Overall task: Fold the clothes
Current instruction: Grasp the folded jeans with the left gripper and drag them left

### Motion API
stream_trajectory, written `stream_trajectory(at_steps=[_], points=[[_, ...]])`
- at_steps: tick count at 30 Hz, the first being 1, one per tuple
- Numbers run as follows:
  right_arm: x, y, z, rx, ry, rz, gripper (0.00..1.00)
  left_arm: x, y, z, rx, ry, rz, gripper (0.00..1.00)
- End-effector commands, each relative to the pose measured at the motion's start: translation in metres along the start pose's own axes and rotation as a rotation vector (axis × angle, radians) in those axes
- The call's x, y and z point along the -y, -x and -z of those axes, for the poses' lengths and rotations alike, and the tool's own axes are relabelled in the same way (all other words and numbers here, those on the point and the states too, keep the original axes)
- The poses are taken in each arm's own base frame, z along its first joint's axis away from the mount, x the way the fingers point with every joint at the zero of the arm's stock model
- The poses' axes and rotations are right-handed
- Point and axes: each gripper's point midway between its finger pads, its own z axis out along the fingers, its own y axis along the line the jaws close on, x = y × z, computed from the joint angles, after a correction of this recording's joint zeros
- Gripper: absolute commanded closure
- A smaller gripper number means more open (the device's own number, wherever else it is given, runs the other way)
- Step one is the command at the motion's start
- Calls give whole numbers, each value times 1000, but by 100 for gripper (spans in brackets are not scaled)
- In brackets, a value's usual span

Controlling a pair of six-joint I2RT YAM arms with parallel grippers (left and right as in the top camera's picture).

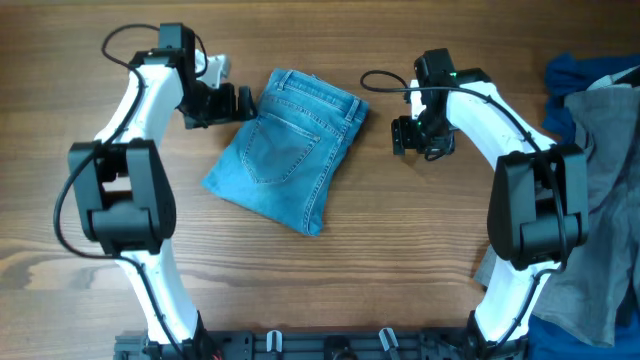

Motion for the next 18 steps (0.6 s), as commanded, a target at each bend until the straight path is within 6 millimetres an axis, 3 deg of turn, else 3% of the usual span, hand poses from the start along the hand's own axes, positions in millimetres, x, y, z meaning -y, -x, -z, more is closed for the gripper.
stream_trajectory(at_steps=[1,3,8,15,18], points=[[2,2,7,21,-12,-5,28,8,-12,-21,-55,-120,-49,0],[2,2,7,19,-12,-7,28,6,-20,-34,-94,-146,-28,0],[2,-1,7,8,-14,-5,28,23,-47,-58,-207,-319,36,4],[2,4,7,28,-11,-3,28,45,-65,-65,-284,-380,5,55],[2,5,7,32,-11,-3,28,48,-65,-66,-283,-379,-5,88]])
